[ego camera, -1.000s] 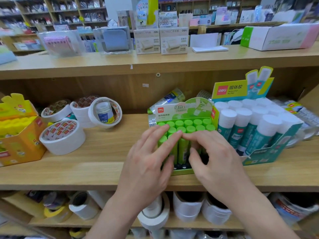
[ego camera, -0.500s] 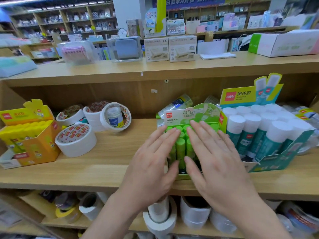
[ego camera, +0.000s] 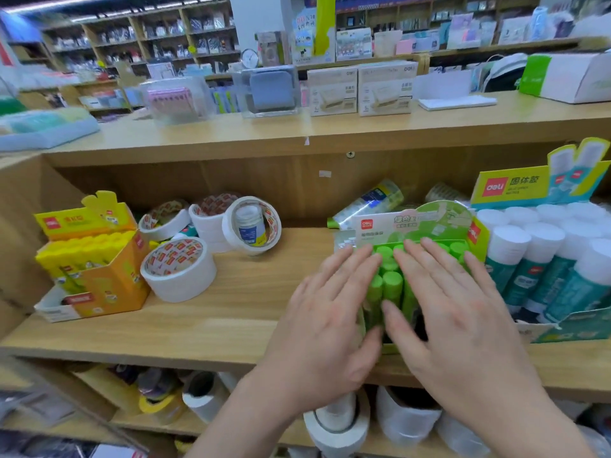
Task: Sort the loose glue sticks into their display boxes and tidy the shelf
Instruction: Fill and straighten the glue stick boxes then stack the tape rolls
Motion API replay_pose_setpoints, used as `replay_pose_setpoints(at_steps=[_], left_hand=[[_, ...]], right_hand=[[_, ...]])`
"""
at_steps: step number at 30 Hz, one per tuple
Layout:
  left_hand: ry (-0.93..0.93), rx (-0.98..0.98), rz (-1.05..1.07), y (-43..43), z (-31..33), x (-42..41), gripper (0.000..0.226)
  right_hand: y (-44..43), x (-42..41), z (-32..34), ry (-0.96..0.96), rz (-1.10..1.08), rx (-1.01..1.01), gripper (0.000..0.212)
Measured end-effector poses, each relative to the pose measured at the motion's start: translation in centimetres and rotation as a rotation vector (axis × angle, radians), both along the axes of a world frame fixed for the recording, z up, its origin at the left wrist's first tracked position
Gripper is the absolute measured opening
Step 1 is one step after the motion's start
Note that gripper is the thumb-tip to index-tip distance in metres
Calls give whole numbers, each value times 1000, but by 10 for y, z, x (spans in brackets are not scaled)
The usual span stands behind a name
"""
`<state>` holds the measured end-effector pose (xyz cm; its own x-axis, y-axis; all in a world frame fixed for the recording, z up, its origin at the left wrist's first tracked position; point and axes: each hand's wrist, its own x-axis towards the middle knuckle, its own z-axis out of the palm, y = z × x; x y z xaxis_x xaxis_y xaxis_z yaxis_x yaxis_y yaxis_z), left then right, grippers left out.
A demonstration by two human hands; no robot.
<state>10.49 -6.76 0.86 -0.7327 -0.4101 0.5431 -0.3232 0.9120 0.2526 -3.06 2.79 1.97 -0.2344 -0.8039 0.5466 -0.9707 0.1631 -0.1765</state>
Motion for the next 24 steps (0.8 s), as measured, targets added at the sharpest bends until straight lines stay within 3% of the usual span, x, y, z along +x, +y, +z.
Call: replay_pose_setpoints(at_steps=[6,13,20,24], left_hand=[[236,-16,257,-32,9,87,53],[229,-110,590,-95,2,200,41],[195,-64,615,-139,-17,256,58],[150,-7,468,-162,-39,266,37]], right_hand=[[-34,58,15,-39,181,-161,57],[-111,141,2,-143,314,-36,53],[-182,198,-3,-26,263,284,55],[-185,203,-10,-17,194,248,40]])
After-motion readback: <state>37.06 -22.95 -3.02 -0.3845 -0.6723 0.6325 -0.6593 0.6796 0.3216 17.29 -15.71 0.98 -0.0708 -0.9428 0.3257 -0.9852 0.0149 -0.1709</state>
